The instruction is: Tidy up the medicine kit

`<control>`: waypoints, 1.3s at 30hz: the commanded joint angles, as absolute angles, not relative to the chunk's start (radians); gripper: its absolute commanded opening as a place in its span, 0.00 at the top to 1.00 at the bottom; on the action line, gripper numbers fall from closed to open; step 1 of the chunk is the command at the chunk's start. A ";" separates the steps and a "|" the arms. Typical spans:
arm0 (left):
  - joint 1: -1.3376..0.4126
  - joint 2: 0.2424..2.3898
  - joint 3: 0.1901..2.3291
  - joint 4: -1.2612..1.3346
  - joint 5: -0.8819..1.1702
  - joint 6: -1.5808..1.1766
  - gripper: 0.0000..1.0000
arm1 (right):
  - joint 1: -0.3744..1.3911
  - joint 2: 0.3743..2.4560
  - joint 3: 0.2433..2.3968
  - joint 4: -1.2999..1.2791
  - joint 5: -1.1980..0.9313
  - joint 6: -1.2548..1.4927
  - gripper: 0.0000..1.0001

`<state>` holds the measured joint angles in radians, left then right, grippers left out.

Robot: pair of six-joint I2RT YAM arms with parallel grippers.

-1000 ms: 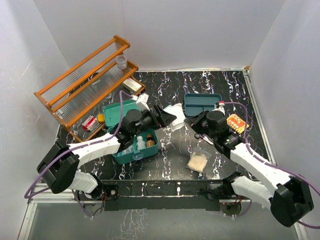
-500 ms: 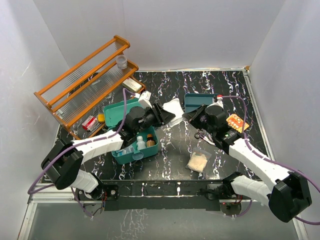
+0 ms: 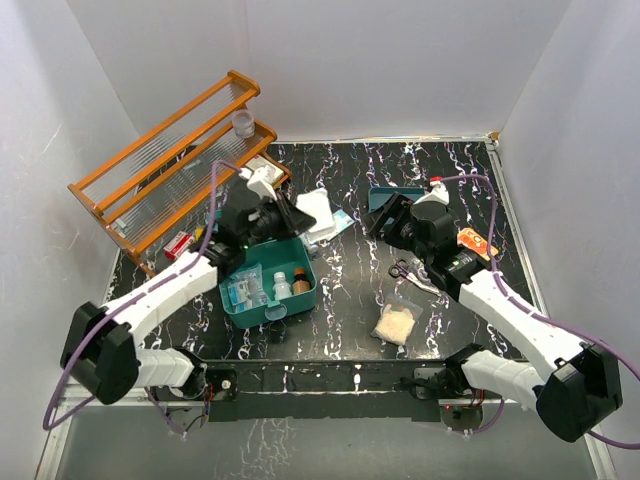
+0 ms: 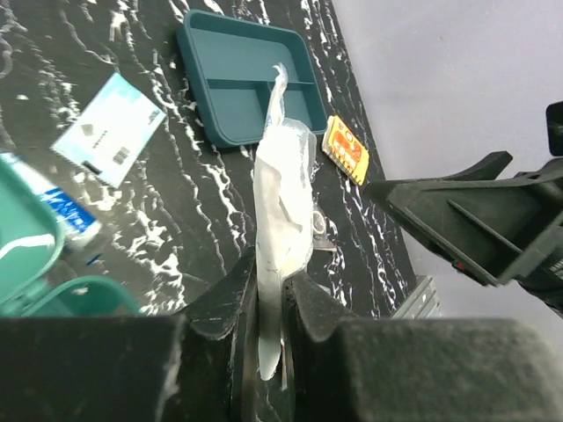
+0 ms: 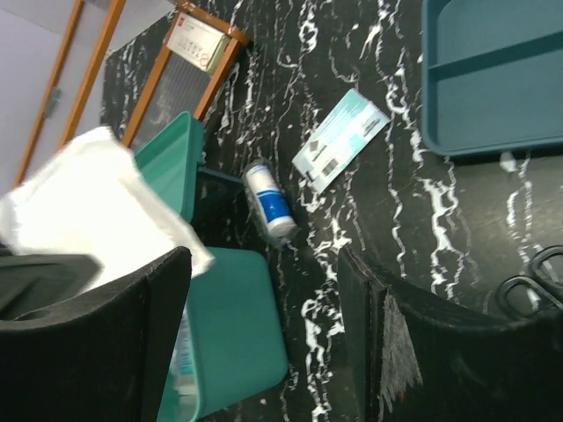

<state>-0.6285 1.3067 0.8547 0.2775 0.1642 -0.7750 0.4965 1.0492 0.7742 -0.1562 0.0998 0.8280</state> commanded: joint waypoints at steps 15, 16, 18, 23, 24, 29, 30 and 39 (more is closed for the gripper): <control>-0.415 0.979 0.960 -0.580 0.496 -0.701 0.91 | 0.489 1.206 0.883 -0.238 0.251 0.624 0.35; -0.412 0.973 0.947 -0.577 0.505 -0.710 0.91 | 0.489 1.219 0.891 -0.238 0.240 0.622 0.35; -0.409 0.962 0.926 -0.587 0.511 -0.717 0.91 | 0.489 1.235 0.906 -0.241 0.227 0.614 0.35; -0.394 0.964 0.905 -0.669 0.422 -0.738 0.91 | 0.489 1.235 0.909 -0.250 0.231 0.607 0.35; -0.394 0.960 0.902 -0.693 0.386 -0.753 0.91 | 0.489 1.231 0.904 -0.249 0.232 0.607 0.35; -0.388 0.927 0.874 -0.684 0.246 -0.825 0.92 | 0.489 1.212 0.892 -0.249 0.227 0.608 0.35; -0.387 0.932 0.877 -0.689 0.228 -0.825 0.92 | 0.489 1.210 0.888 -0.251 0.227 0.607 0.35; -0.386 0.989 0.870 -0.768 0.095 -0.828 0.93 | 0.489 1.189 0.862 -0.250 0.201 0.585 0.34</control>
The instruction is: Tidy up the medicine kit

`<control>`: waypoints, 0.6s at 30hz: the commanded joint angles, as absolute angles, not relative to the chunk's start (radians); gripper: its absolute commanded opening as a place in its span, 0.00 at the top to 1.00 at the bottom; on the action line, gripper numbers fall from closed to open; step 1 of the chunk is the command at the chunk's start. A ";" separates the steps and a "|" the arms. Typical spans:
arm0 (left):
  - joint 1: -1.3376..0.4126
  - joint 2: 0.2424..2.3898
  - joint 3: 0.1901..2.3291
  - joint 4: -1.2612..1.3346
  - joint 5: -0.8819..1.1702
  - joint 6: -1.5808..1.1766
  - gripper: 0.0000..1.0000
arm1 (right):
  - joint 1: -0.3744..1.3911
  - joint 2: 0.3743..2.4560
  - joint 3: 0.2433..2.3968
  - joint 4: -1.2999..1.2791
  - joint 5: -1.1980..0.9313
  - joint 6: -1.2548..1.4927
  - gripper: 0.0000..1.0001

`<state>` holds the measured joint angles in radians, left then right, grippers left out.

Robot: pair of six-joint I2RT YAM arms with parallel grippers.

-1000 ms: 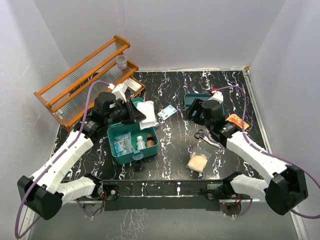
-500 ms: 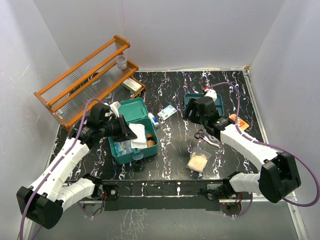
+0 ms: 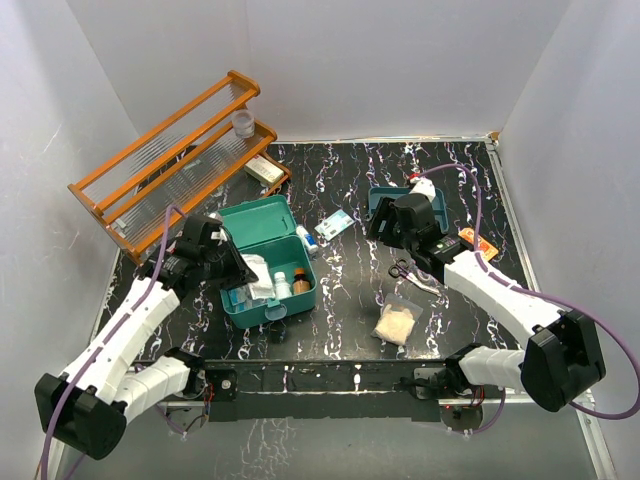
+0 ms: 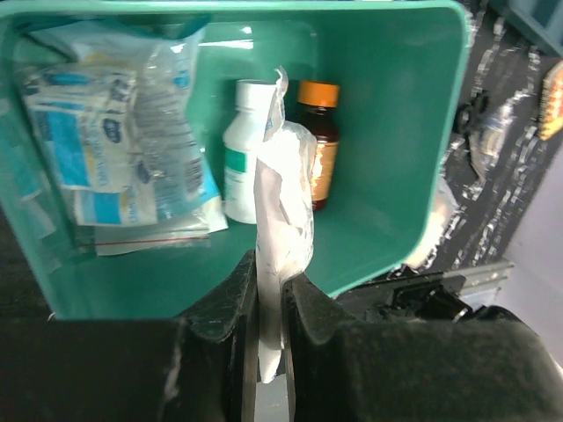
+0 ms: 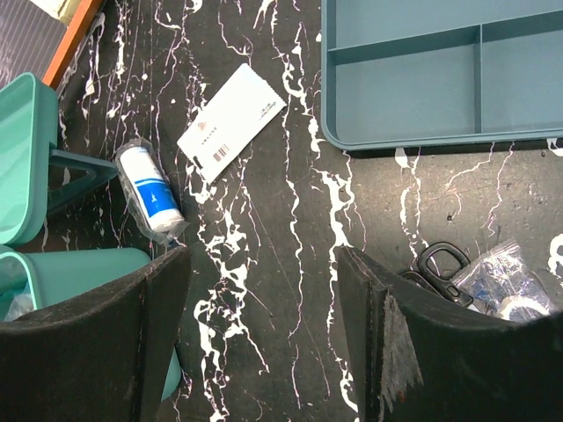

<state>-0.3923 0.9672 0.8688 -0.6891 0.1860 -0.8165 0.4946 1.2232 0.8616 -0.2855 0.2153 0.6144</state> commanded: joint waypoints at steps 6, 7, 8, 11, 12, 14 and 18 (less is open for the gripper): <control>-0.385 1.027 0.846 -0.761 0.105 -0.806 0.91 | 0.489 1.207 0.869 -0.256 0.195 0.586 0.34; -0.385 1.033 0.836 -0.742 0.115 -0.805 0.91 | 0.489 1.210 0.870 -0.258 0.197 0.586 0.34; -0.385 1.040 0.826 -0.720 0.121 -0.799 0.90 | 0.489 1.209 0.869 -0.259 0.198 0.586 0.34; -0.385 1.079 0.828 -0.699 0.115 -0.777 0.90 | 0.489 1.208 0.866 -0.263 0.200 0.587 0.34; -0.385 1.095 0.833 -0.702 0.106 -0.769 0.90 | 0.489 1.209 0.865 -0.264 0.201 0.587 0.34; -0.385 1.120 0.839 -0.703 0.090 -0.756 0.89 | 0.489 1.209 0.864 -0.267 0.206 0.588 0.34; -0.384 1.145 0.856 -0.709 0.029 -0.746 0.85 | 0.489 1.213 0.862 -0.268 0.210 0.588 0.34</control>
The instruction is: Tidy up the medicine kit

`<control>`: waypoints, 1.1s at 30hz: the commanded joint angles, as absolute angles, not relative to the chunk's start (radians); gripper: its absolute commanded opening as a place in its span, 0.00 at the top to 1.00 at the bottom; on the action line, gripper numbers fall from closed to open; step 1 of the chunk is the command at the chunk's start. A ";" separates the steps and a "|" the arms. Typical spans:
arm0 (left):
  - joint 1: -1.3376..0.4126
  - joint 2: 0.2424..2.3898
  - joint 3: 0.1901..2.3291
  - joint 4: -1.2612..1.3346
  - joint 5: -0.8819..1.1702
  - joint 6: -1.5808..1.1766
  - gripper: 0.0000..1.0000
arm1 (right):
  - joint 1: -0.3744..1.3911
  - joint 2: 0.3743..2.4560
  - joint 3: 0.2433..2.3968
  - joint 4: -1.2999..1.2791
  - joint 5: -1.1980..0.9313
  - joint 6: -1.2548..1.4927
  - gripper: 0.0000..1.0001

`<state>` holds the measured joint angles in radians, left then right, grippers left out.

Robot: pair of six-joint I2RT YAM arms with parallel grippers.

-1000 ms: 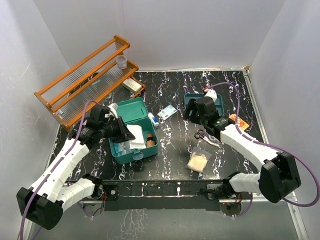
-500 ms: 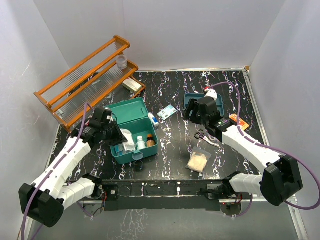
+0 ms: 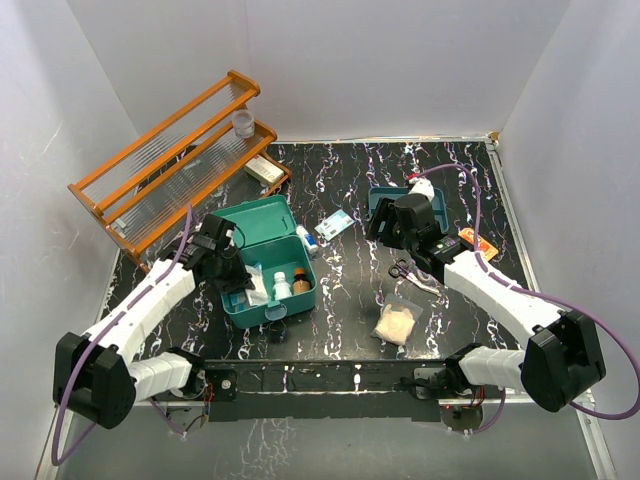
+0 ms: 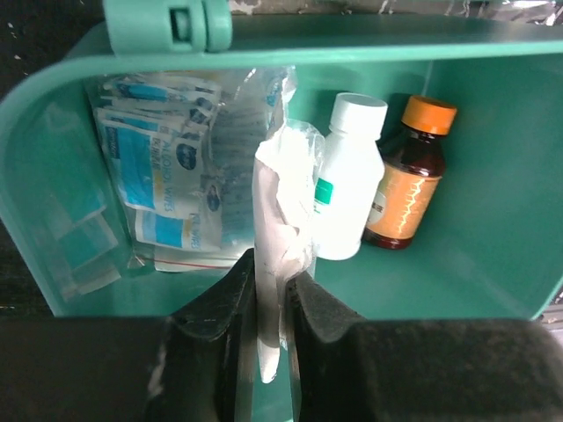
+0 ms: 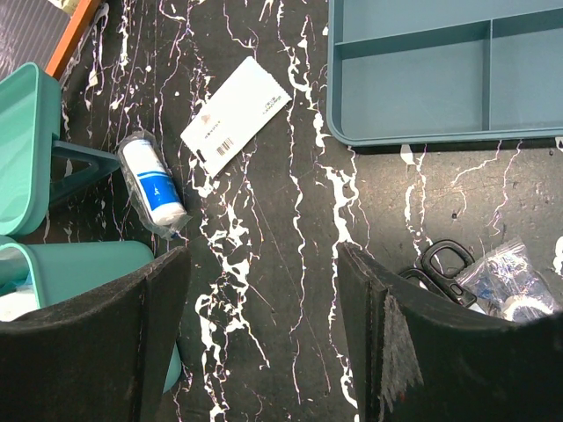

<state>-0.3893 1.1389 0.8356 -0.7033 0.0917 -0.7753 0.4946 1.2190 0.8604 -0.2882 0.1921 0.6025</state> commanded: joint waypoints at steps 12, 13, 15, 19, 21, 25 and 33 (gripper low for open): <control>-0.384 1.227 1.044 -0.952 -0.148 -0.767 0.57 | 0.485 1.228 0.861 -0.275 0.229 0.600 0.34; -0.383 1.228 1.058 -0.966 -0.150 -0.772 0.57 | 0.484 1.232 0.861 -0.273 0.227 0.599 0.34; -0.383 1.229 1.083 -0.974 -0.144 -0.774 0.57 | 0.483 1.233 0.861 -0.273 0.227 0.600 0.33; -0.385 1.219 1.093 -0.857 0.018 -0.708 0.59 | 0.483 1.240 0.858 -0.272 0.224 0.598 0.33; -0.388 1.214 1.074 -0.760 0.148 -0.689 0.59 | 0.483 1.243 0.858 -0.271 0.220 0.599 0.33; -0.409 1.246 1.033 -0.645 0.224 -0.674 0.60 | 0.480 1.247 0.857 -0.271 0.218 0.599 0.33; -0.426 1.383 1.026 -0.762 0.111 -0.678 0.58 | 0.478 1.237 0.849 -0.272 0.232 0.595 0.33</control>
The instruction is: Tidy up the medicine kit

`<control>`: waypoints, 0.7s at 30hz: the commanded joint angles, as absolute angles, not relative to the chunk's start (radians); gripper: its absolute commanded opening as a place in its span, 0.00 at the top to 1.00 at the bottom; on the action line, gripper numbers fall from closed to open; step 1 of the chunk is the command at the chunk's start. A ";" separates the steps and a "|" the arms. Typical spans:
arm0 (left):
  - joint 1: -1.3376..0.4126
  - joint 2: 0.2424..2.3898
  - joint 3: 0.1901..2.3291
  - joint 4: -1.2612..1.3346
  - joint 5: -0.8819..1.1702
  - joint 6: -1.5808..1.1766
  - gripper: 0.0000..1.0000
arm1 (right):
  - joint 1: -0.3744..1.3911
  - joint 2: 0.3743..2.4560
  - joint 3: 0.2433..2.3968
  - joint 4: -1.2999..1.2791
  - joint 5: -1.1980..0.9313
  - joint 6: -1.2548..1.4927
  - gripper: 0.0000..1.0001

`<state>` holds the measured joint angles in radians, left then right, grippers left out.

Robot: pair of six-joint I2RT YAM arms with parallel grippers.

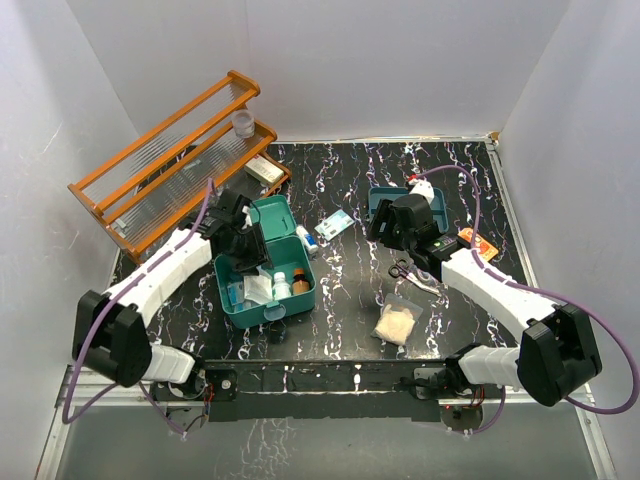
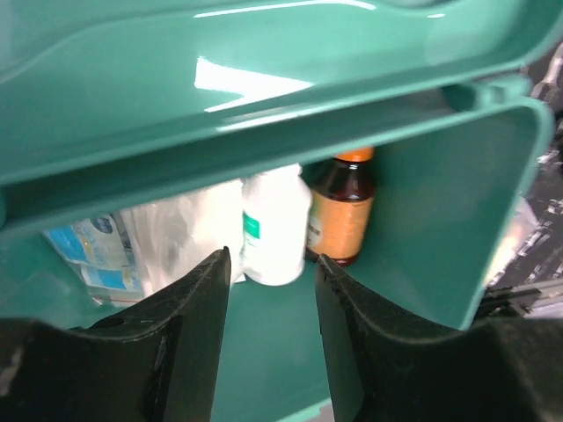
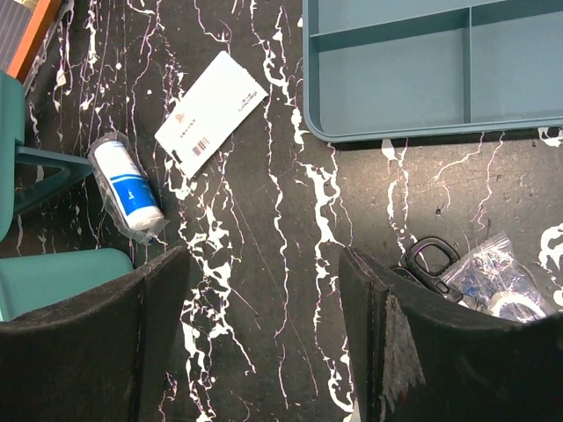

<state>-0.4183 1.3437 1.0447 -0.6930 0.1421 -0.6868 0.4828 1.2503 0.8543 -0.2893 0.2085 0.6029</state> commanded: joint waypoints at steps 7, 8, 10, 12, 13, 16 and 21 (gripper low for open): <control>-0.433 1.380 1.006 -0.855 -0.049 -0.750 0.56 | 0.473 1.242 0.853 -0.272 0.230 0.591 0.33; -0.434 1.374 1.001 -0.860 -0.064 -0.758 0.55 | 0.473 1.241 0.853 -0.273 0.231 0.590 0.33; -0.434 1.372 0.977 -0.857 -0.084 -0.766 0.55 | 0.472 1.241 0.854 -0.273 0.230 0.588 0.33; -0.434 1.350 0.953 -0.859 -0.109 -0.782 0.55 | 0.469 1.243 0.856 -0.272 0.231 0.586 0.33; -0.434 1.346 0.946 -0.863 -0.124 -0.788 0.55 | 0.469 1.243 0.857 -0.272 0.230 0.585 0.33; -0.436 1.339 0.922 -0.848 -0.145 -0.790 0.55 | 0.467 1.244 0.857 -0.273 0.225 0.583 0.33; -0.441 1.336 0.901 -0.860 -0.200 -0.816 0.56 | 0.466 1.241 0.855 -0.274 0.222 0.584 0.33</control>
<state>-0.4358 1.3689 0.9169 -0.8154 -0.1108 -0.7841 0.4706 1.2503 0.8543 -0.2893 0.2108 0.5999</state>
